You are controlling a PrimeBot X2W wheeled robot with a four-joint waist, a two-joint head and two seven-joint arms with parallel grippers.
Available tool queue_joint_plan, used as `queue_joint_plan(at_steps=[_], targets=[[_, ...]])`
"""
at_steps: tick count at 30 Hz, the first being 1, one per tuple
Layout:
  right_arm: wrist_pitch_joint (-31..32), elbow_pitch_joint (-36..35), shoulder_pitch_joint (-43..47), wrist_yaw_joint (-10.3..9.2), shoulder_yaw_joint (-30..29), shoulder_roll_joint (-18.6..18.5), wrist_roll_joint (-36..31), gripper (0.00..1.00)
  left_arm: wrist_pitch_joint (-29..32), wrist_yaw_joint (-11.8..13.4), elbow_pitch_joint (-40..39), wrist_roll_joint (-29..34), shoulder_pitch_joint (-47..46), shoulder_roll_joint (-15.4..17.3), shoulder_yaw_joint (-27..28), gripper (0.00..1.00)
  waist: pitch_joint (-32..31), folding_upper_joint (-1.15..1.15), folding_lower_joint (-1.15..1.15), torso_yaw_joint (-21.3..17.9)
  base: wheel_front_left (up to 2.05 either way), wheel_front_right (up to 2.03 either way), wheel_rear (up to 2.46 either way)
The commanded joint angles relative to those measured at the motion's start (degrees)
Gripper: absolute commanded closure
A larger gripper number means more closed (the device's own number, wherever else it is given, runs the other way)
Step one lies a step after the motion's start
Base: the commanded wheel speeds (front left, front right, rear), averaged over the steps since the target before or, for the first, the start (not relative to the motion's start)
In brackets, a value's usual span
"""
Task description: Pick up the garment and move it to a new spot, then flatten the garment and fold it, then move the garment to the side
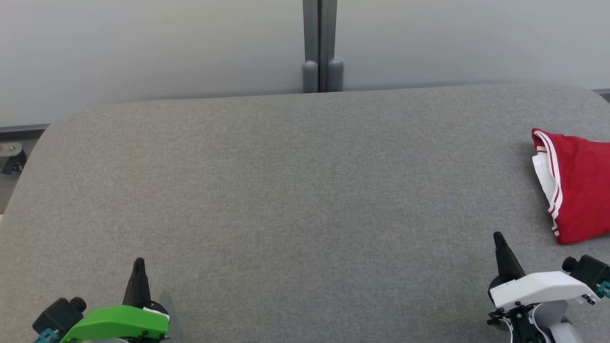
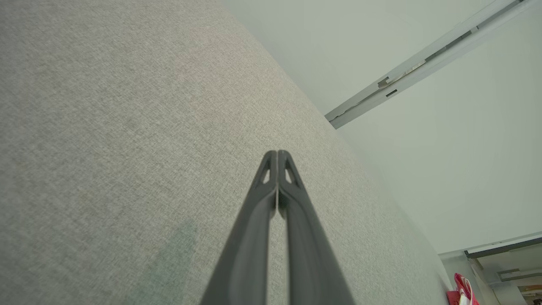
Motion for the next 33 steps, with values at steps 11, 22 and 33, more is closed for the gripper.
queue_joint_plan(at_steps=[11,22,33], targets=[[2.2,-2.2,-0.8,-0.03,-0.5,-0.5,8.5,1.0,2.2,0.1,-1.9,-8.3,-2.3,0.4,1.1,1.0,-0.1,0.0,0.0,-0.1,0.0,0.0,0.0],[4.0,-3.3,-0.8,-0.03,-0.6,-0.6,15.1,1.0,4.1,0.2,-2.8,-14.7,-2.9,0.5,1.8,1.0,-0.1,0.0,0.0,-0.2,0.0,0.0,0.0],[5.6,-4.3,-0.9,-0.04,-0.8,-0.6,21.2,1.0,5.7,0.2,-3.6,-20.4,-3.5,0.5,2.4,1.0,-0.2,0.0,0.0,-0.4,0.0,0.0,0.0]])
